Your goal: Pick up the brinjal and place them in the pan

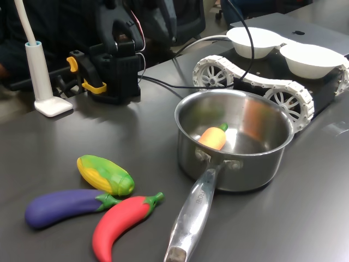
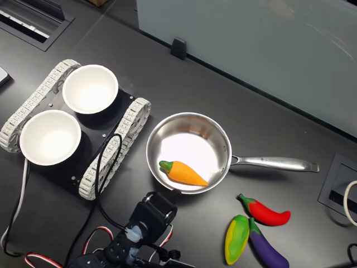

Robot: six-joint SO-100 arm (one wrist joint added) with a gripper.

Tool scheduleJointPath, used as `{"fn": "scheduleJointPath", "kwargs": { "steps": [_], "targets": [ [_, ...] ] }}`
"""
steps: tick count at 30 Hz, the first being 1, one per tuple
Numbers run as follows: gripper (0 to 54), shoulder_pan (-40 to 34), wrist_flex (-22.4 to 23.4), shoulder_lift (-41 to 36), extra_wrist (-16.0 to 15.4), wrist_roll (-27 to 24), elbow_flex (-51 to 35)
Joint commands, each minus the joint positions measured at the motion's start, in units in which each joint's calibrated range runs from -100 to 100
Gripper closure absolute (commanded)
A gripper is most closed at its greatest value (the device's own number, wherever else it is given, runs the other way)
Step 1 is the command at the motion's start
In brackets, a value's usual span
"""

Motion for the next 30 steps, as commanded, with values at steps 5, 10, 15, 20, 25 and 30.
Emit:
{"fn": "scheduleJointPath", "kwargs": {
  "steps": [5,10,15,20,25,30],
  "targets": [
    [53.1,10.73,0.34,5.66,-0.69,0.10,-10.58],
    [53.0,17.84,0.42,9.29,-3.38,0.63,-14.03],
    [52.8,24.72,0.42,12.92,-6.66,0.93,-16.94],
    [52.5,29.54,0.42,16.54,-8.42,1.22,-19.57],
    [52.3,32.98,0.25,19.41,-9.26,1.56,-21.30],
    [52.2,36.99,0.08,22.70,-11.36,2.30,-23.21]
  ]
}}
